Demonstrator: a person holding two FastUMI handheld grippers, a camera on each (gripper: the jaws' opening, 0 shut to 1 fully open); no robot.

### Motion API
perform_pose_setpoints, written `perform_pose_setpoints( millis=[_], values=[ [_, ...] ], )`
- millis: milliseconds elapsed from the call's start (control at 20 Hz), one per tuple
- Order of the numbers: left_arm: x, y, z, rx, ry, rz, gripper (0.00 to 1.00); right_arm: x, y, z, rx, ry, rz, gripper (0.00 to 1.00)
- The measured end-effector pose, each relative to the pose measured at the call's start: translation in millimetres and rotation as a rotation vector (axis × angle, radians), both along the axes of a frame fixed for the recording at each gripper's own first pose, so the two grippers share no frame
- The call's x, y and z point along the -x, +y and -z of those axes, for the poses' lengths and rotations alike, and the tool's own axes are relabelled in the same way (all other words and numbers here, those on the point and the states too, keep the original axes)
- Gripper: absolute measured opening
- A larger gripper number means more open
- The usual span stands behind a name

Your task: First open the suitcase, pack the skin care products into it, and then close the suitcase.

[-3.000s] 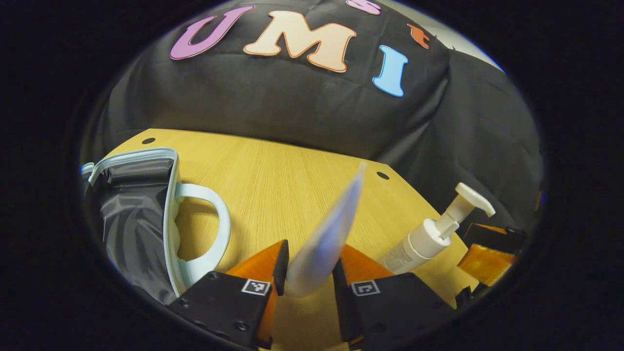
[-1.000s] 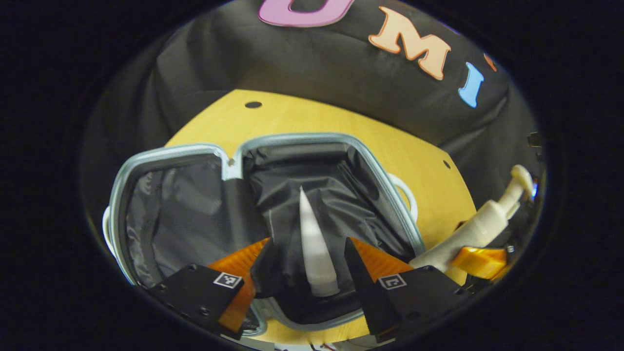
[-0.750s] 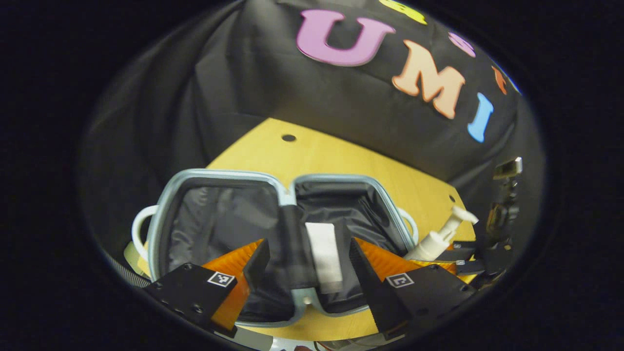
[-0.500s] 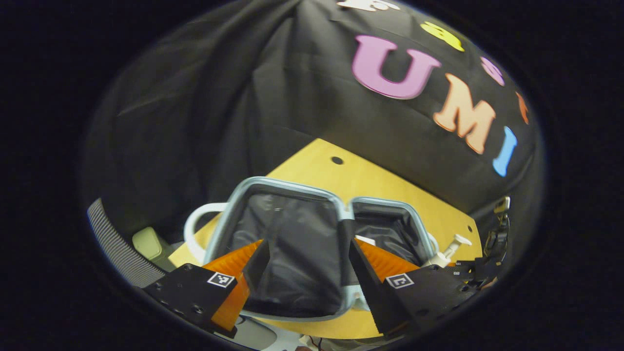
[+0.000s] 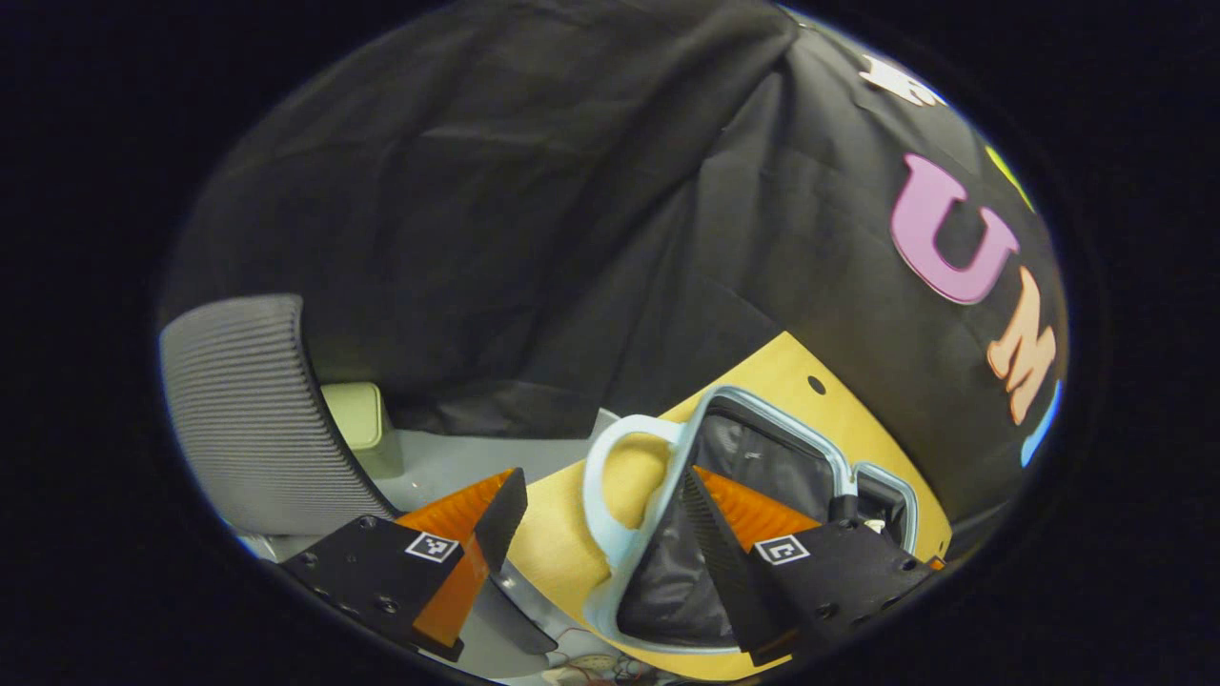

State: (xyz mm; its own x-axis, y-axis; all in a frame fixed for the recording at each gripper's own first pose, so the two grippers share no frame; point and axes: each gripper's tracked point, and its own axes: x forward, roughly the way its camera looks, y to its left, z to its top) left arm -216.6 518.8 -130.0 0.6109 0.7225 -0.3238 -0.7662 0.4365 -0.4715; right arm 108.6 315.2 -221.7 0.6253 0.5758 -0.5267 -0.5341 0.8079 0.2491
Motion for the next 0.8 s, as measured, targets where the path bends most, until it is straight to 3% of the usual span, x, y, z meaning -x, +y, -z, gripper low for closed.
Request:
perform_pose_setpoints(
  millis=[250,550,600,800],
  values=[
    [-19.1,23.3,35.7,0.149,-0.02,0.032,0.94,5.7,-54.0,-44.7,0.014,-0.155,0.059,0.97],
    [-41.5,35.6,46.2,0.185,0.023,0.069,0.93,17.1,-109.0,-61.8,0.08,-0.203,0.161,0.97],
    [-43.7,37.8,50.4,0.194,0.019,0.066,0.84,19.1,-117.4,-60.2,0.104,-0.204,0.171,0.97],
    [-50.1,33.9,49.6,0.235,0.007,0.071,0.21,28.8,-135.4,-58.0,0.111,-0.177,0.206,0.97]
  ],
)
